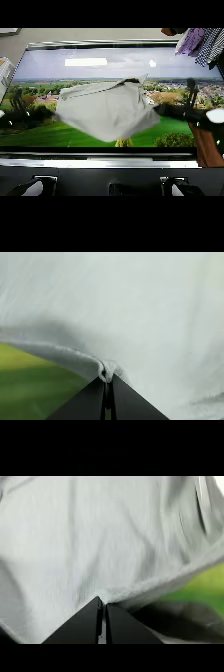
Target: Fold the clothes and pants, and hang the long-sleeved shirts on hangers.
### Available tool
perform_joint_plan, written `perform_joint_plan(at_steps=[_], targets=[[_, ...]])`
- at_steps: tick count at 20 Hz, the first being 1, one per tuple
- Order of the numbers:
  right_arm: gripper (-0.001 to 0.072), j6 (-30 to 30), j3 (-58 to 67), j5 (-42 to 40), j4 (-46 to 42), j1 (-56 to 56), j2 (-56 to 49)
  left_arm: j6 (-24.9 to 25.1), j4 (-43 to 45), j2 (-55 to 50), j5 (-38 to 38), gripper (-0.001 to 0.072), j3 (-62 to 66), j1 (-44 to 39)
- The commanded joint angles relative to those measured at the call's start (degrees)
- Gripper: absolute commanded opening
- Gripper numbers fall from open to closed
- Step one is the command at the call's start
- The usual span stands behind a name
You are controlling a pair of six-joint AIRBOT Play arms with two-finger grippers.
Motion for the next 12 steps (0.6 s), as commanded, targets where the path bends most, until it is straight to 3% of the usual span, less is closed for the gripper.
perform_joint_plan(at_steps=[1, 5, 8, 12], targets=[[0.0028, 9.4, 18.8, -8.5, -17.7, 8.2, -0.6, -11.0, 8.3, 0.4, 0.4, 0.001, 23.0, -5.9], [0.0028, 21.2, 40.6, -6.9, -38.0, 9.2, 0.3, -25.8, 25.5, 1.2, -3.0, 0.0011, 52.7, -7.2], [0.0028, 21.9, 52.2, -2.9, -40.8, 9.2, 3.2, -29.0, 33.8, 3.5, -8.1, 0.0011, 67.1, -7.2], [0.0028, 24.6, 57.5, 1.6, -41.5, 9.2, 10.2, -32.6, 45.0, 13.2, -13.8, 0.0011, 67.5, -7.2]])
